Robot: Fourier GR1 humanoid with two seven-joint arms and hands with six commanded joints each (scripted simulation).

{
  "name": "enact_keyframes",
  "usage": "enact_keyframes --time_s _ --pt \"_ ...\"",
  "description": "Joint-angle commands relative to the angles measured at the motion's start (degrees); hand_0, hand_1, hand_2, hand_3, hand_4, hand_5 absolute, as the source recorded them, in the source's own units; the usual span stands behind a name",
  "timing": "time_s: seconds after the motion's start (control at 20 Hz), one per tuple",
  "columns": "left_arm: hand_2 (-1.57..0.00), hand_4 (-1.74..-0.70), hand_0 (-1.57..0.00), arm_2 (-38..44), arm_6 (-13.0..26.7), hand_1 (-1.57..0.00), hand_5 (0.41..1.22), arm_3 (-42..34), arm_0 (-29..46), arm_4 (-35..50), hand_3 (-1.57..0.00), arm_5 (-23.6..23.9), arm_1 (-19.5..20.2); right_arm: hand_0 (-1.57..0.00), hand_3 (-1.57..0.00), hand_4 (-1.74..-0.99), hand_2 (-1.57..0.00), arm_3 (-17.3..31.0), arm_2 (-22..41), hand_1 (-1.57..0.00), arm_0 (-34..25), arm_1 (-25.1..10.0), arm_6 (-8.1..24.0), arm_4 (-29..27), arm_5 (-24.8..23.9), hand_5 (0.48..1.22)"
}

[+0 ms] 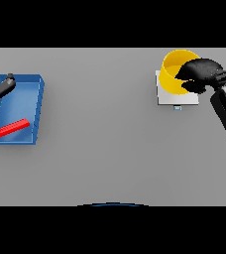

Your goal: Pick up the red beaker and tilt it to pour out 1 green nut into yellow bowl. Pick up the yellow bowl and place it on the metallic measuring scale.

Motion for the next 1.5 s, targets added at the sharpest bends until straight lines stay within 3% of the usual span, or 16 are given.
enact_keyframes --time_s 0.0,0.3,0.35,0.6,0.7,0.75,0.8,0.9,1.05,1.2,1.45 --pt "0.0 -0.82 0.0 0.34 -0.22 0.0 0.759 -0.71 0.49 0.33 0.0 0.17 0.57 -1.57 -1.25 -1.722 -1.57 1.94 0.19 -1.57 -0.41 0.46 0.57 0.52 -0.9 1.221" --pt "0.0 -0.8 0.0 -0.02 -0.65 0.0 0.737 0.69 -0.18 -0.01 0.0 -0.68 0.05 -1.57 -1.46 -1.726 -1.57 11.88 0.94 -1.55 -2.47 3.17 -2.11 1.39 -6.3 1.221" --pt "0.0 -0.8 0.0 -0.21 -0.39 0.0 0.733 0.45 -0.38 -0.16 0.0 -0.39 -0.32 -1.57 -1.48 -1.727 -1.56 12.62 1.15 -1.52 -2.56 3.83 -1.37 1.42 -6.94 1.221" --pt "0.0 -0.81 0.0 0.08 -0.57 0.0 0.734 0.73 -0.61 0.13 0.0 -0.63 -0.3 -1.55 -1.48 -1.721 -1.57 17.3 1.84 -1.42 -3.55 4.81 -2.99 0.99 -8.69 1.221" --pt "0.0 -0.81 0.0 -0.06 -1.06 0.0 0.74 1.48 -0.85 -0.04 0.0 -0.74 -0.82 -1.54 -1.17 -1.728 -1.57 18.34 1.6 -1.41 -4.36 5.0 -2.76 0.12 -7.89 1.221" --pt "0.0 -0.81 0.0 0.06 -0.64 0.0 0.745 1.79 -0.99 0.04 0.0 -0.76 -0.8 -1.54 -1.02 -1.659 -1.5 18.55 1.65 -1.44 -4.51 5.19 -2.81 -0.11 -7.08 1.221" --pt "0.0 -0.81 0.0 -0.32 -0.65 0.0 0.745 1.58 -0.83 -0.12 0.0 -0.8 -1.03 -1.52 -0.91 -1.596 -1.35 19.95 1.32 -1.35 -5.15 5.51 -2.35 -0.28 -6.94 1.134" --pt "0.0 -0.81 0.0 -0.3 -0.54 0.0 0.744 2.38 -1.47 -0.29 0.0 -0.73 -1.6 -0.98 -0.76 -1.504 -0.95 20.67 1.14 -0.87 -5.05 5.46 -3.17 -0.58 -6.71 0.983" --pt "0.0 -0.81 0.0 -0.44 0.12 0.0 0.74 2.0 -1.92 -0.22 0.0 -1.38 -1.27 -0.5 -0.64 -1.425 -0.6 22.34 1.4 -0.44 -5.78 5.6 -3.62 -0.12 -6.08 0.851" --pt "0.0 -0.81 0.0 -0.26 -0.69 0.0 0.739 3.7 -2.31 -0.13 0.0 -1.72 -1.97 -0.25 -0.54 -1.385 -0.39 23.18 1.79 -0.23 -6.27 5.81 -5.18 0.24 -6.02 0.78" --pt "0.0 -0.82 0.0 -0.36 0.19 0.0 0.733 3.87 -2.88 -0.32 0.0 -1.32 -2.42 -0.08 -0.39 -1.325 -0.17 24.79 2.81 -0.07 -7.52 6.35 -6.28 1.44 -5.69 0.737"
